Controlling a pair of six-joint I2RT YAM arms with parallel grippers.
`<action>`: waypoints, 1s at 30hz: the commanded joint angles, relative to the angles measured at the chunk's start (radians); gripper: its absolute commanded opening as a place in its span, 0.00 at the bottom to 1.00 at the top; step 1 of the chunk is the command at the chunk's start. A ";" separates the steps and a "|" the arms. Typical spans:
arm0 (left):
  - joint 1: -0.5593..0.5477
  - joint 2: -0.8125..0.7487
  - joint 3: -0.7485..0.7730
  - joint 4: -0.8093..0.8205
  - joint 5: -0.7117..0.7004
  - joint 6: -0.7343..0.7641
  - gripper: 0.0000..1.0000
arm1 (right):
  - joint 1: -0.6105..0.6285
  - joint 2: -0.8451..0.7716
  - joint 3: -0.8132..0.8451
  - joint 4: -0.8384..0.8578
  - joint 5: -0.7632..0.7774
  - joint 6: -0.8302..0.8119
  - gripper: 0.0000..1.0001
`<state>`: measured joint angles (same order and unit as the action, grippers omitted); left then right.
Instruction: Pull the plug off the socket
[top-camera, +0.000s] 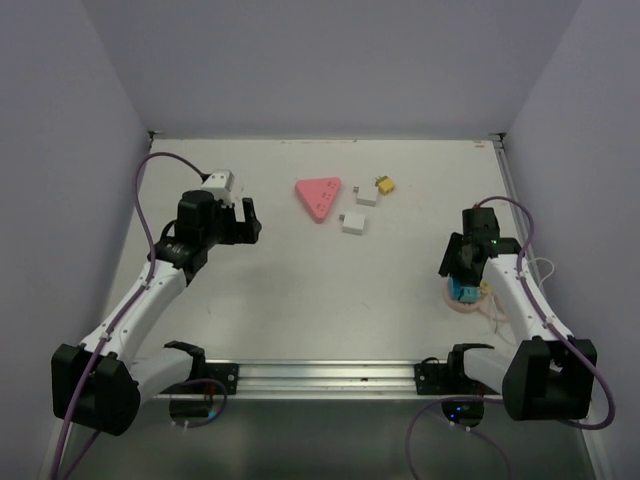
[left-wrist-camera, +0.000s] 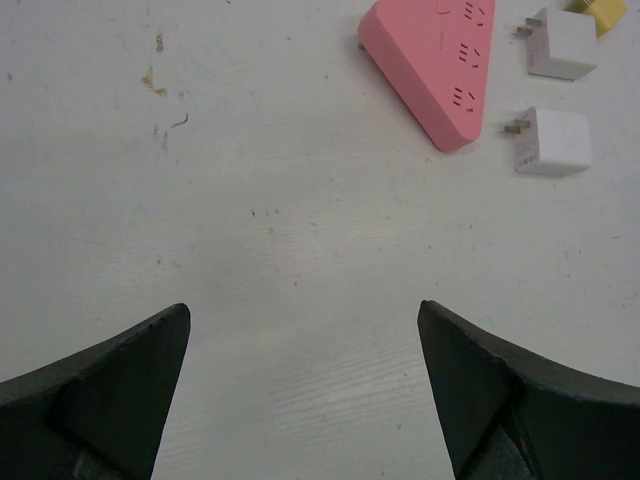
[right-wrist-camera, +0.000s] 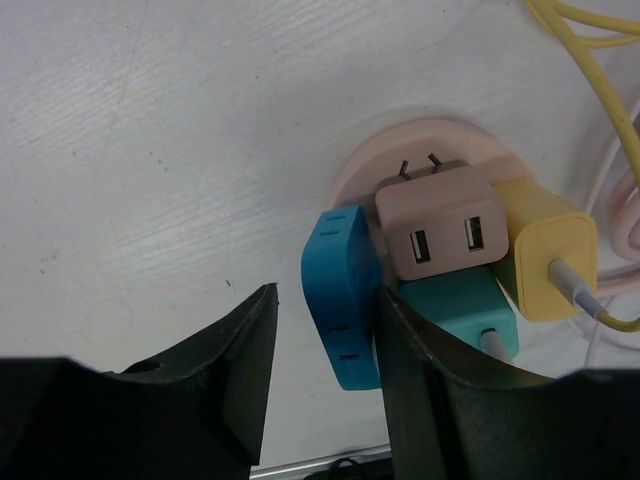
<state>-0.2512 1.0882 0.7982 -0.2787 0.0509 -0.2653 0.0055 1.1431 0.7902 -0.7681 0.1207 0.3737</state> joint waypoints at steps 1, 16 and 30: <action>0.000 -0.002 -0.005 0.018 0.013 0.028 0.99 | -0.001 0.010 -0.012 0.024 -0.036 -0.010 0.46; 0.010 0.002 -0.005 0.024 0.040 0.020 0.99 | 0.077 0.000 -0.014 0.053 -0.116 0.037 0.00; 0.029 0.003 -0.031 0.042 0.093 -0.005 0.99 | 0.615 0.274 0.122 0.279 -0.124 0.274 0.00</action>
<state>-0.2325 1.0939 0.7849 -0.2718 0.1116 -0.2687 0.5411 1.3403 0.8753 -0.5709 0.0441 0.5598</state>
